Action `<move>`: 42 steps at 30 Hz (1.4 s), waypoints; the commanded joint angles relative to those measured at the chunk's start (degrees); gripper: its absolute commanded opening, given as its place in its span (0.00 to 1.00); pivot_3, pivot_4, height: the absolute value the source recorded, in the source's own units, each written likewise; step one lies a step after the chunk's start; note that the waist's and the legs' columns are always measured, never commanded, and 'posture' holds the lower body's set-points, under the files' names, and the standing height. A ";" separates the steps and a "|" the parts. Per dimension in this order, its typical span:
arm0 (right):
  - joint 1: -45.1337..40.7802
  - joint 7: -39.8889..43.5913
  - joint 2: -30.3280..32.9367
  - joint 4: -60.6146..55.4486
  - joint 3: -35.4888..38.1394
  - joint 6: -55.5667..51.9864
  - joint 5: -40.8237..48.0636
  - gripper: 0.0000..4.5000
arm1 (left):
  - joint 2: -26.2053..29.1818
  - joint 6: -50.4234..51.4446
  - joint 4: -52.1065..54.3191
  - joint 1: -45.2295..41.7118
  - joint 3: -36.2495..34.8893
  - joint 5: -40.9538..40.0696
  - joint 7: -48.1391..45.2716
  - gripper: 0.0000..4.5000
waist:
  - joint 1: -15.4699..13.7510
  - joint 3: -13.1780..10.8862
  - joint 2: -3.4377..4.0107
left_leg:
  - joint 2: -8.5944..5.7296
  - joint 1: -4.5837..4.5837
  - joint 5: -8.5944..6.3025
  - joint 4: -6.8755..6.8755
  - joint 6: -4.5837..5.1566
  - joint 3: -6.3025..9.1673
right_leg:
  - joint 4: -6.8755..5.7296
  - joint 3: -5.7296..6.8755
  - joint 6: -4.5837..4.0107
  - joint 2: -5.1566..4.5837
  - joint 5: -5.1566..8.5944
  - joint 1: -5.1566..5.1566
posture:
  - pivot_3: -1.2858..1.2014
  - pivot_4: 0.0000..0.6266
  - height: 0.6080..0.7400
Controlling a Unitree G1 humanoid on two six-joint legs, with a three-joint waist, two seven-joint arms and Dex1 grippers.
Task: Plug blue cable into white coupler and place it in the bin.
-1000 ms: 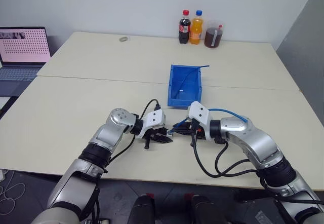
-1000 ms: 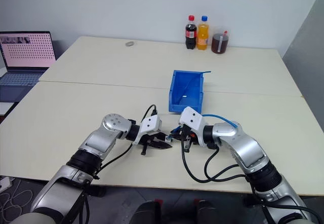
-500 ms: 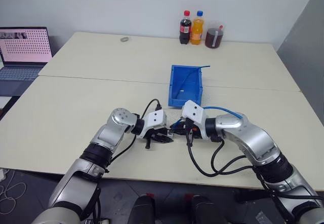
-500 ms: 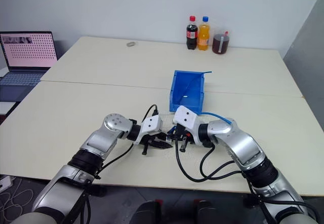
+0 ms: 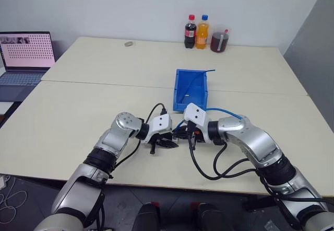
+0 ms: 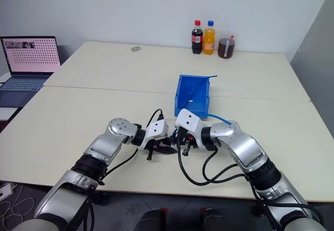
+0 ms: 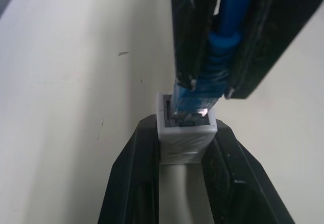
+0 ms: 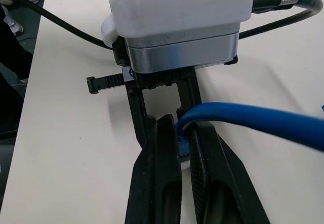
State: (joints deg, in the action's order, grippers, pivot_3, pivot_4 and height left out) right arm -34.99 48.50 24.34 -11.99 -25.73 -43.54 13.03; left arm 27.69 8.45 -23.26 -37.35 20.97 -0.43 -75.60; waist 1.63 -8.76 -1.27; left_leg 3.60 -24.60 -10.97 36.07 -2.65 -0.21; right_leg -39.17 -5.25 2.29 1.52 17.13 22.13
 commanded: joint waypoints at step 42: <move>3.54 7.01 -2.48 11.63 -5.75 -1.77 -2.19 0.00 | -1.25 1.52 -0.03 1.49 1.23 1.90 1.88 0.18 | 0.22 1.21 0.11 | 0.05 0.77 -0.08 -0.28 0.07 -0.18 | 0.11 -0.21 -0.44 0.01 0.36 -0.54 | 0.52 0.24 1.00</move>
State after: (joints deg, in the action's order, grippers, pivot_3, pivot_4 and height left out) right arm -34.01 53.45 22.73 -4.56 -24.18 -41.72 11.78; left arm 27.51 9.54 -22.90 -36.26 21.01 0.86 -74.41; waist 1.85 -7.55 -1.17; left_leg 3.65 -23.81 -11.05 35.78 -2.58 -0.40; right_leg -39.06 -5.46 1.82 1.53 17.50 21.59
